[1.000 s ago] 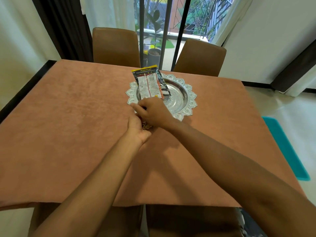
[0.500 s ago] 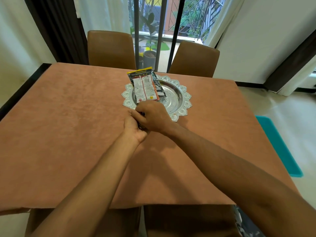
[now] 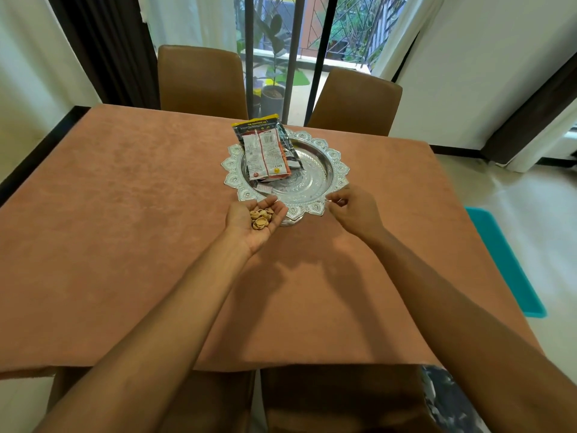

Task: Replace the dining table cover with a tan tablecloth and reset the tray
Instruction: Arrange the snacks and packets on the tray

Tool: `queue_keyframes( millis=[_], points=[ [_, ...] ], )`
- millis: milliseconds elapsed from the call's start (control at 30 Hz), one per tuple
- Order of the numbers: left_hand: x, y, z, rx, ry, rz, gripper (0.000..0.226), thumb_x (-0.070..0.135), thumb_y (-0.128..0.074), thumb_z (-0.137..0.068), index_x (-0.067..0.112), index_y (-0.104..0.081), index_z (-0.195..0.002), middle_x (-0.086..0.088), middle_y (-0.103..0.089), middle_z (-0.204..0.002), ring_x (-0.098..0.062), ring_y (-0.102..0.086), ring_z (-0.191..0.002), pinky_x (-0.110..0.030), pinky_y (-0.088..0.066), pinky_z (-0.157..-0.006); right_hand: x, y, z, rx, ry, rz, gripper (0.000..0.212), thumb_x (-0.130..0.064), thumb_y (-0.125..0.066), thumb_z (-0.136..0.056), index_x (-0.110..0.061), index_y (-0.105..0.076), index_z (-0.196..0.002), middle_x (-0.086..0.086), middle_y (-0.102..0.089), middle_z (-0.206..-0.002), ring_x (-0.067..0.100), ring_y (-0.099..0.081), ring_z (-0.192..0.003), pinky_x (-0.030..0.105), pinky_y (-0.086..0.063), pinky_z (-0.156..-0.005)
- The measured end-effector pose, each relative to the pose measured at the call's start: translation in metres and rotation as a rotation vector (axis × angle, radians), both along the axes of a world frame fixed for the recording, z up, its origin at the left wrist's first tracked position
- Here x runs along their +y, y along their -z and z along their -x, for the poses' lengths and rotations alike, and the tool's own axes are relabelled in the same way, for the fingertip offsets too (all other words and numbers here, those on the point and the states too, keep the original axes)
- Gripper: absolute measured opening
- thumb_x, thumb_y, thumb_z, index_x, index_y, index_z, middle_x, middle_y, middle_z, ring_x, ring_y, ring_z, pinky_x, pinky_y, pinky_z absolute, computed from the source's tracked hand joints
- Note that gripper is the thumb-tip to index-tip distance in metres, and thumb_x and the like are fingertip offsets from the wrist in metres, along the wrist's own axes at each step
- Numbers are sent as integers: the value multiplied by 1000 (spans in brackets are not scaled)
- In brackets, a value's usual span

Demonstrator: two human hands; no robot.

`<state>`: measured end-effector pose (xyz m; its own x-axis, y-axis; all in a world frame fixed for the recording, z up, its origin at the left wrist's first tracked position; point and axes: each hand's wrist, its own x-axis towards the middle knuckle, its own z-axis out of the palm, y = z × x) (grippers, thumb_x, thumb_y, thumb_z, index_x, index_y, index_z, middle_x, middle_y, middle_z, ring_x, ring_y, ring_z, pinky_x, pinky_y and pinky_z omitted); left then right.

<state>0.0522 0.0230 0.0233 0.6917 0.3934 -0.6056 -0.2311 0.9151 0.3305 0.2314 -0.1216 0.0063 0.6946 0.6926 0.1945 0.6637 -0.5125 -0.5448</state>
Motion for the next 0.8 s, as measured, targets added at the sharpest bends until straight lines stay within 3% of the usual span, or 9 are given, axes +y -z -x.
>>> queue_keyframes(
  millis=[167, 367, 600, 800],
  points=[
    [-3, -10, -9, -3, 3, -12, 43, 15, -31, -104, -10, -63, -87, -19, -62, -84, -28, -62, -80, -43, -61, -67, 8, 5, 3, 17, -73, 39, 17, -24, -75, -86, -19, -81, -100, -4, -55, -88, 10, -53, -77, 29, -41, -70],
    [-3, -13, -8, -5, 0, -23, 42, 15, -31, -104, -10, -63, -90, -19, -62, -86, -27, -61, -81, -41, -60, -59, 12, 4, -7, 52, -76, 23, 11, -24, -78, -86, -18, -82, -94, -1, -58, -86, 10, -52, -77, 26, -34, -68],
    [-1, -10, -5, 5, -18, -17, 45, 16, -30, -105, -10, -63, -90, -20, -63, -86, -28, -63, -82, -39, -61, -56, 21, -10, -15, -136, -283, 269, 11, -22, -66, -94, -15, -73, -100, -6, -52, -90, 16, -53, -86, 27, -34, -72],
    [2, -10, -2, -10, -30, -6, 46, 17, -30, -105, -10, -64, -89, -20, -64, -84, -29, -63, -81, -39, -61, -54, 20, -5, -8, -261, -306, 297, 11, -18, -57, -98, -12, -65, -103, 6, -58, -104, 23, -53, -94, 35, -44, -76]
  ],
)
